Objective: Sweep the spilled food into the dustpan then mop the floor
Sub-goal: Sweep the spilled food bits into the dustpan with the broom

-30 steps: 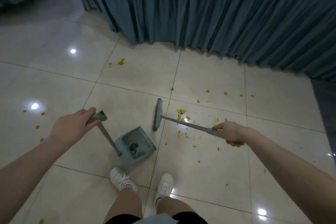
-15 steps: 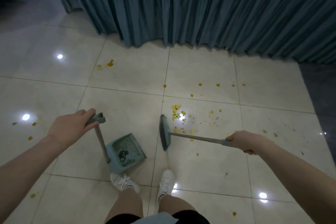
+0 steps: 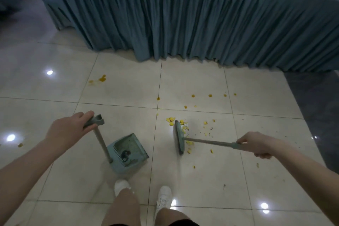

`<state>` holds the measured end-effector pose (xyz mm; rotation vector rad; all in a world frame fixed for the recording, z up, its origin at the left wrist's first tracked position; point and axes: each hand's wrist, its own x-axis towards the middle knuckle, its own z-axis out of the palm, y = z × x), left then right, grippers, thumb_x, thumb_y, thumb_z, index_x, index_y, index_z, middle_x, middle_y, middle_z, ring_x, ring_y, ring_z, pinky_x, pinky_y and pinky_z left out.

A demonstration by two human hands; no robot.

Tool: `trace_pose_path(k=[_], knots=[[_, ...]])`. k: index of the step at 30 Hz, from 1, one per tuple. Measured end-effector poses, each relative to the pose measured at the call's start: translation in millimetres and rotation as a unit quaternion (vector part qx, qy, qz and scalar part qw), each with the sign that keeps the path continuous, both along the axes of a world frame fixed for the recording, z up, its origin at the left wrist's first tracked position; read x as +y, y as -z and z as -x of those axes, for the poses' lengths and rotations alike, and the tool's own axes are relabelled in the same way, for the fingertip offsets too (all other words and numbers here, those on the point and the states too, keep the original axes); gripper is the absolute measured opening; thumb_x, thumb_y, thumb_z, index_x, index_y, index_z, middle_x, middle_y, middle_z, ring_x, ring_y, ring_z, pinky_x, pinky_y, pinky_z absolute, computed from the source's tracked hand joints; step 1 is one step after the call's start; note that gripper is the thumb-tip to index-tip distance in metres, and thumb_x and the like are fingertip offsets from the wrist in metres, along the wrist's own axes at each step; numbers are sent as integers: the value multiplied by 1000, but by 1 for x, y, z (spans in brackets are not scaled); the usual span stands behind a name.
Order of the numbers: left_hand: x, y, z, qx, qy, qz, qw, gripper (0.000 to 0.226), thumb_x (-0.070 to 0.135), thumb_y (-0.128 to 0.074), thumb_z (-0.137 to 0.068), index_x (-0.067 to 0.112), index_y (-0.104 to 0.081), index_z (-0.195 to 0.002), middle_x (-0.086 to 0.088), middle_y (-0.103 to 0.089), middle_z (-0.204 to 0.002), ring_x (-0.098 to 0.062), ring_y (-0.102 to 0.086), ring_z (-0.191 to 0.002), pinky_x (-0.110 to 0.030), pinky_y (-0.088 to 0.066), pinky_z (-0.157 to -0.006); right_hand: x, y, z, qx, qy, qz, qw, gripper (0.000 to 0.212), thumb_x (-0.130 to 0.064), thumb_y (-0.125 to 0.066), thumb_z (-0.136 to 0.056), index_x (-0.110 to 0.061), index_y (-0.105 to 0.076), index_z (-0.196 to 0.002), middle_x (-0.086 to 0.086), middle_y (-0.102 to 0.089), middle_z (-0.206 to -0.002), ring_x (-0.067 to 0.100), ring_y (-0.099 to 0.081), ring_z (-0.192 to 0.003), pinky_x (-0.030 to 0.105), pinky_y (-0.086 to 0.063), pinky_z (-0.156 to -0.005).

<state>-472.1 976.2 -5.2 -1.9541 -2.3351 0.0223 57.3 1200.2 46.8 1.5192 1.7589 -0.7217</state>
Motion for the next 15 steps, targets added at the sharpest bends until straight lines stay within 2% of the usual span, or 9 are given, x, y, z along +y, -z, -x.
trace_pose_path(k=[3, 6, 9, 13, 15], knots=[[15, 2, 8, -7, 27, -18, 999, 36, 39, -72, -79, 20, -51, -100, -2, -58, -70, -24, -50, -39, -25, -41, -38, 10, 0, 24, 39, 68, 10, 997, 49, -57, -51, -91, -34, -54, -134, 3, -54, -63, 12, -42, -37, 19, -36, -39], [35, 10, 23, -4, 47, -13, 999, 36, 39, -73, -78, 21, -49, -98, -1, -56, -68, -22, -48, -37, -21, -36, -38, 19, 18, 65, 86, 130, 35, 987, 47, -40, -60, -92, -30, -51, -137, 6, -55, -64, 12, -44, -38, 19, -37, -40], [59, 18, 40, -18, 60, -1, 998, 34, 40, -72, -80, 22, -47, -97, -1, -56, -68, -24, -51, -39, -23, -38, -38, 22, 38, 122, 123, 170, 70, 975, 45, -21, -60, -93, -26, -50, -137, 10, -56, -68, 14, -46, -41, 19, -38, -38], [88, 28, 66, -28, 90, 2, 996, 32, 46, -67, -84, 21, -49, -95, -2, -56, -68, -26, -52, -41, -23, -37, -39, 28, 58, 201, 156, 201, 93, 963, 32, -19, -54, -97, -11, -56, -127, 11, -58, -69, 15, -50, -42, 20, -44, -40], [103, 31, 80, -35, 106, 3, 994, 35, 55, -51, -87, 21, -51, -94, -3, -57, -68, -27, -54, -42, -22, -32, -40, 34, 69, 229, 152, 216, 91, 960, 27, -19, -52, -98, -7, -56, -122, 13, -60, -69, 19, -56, -45, 23, -49, -41]])
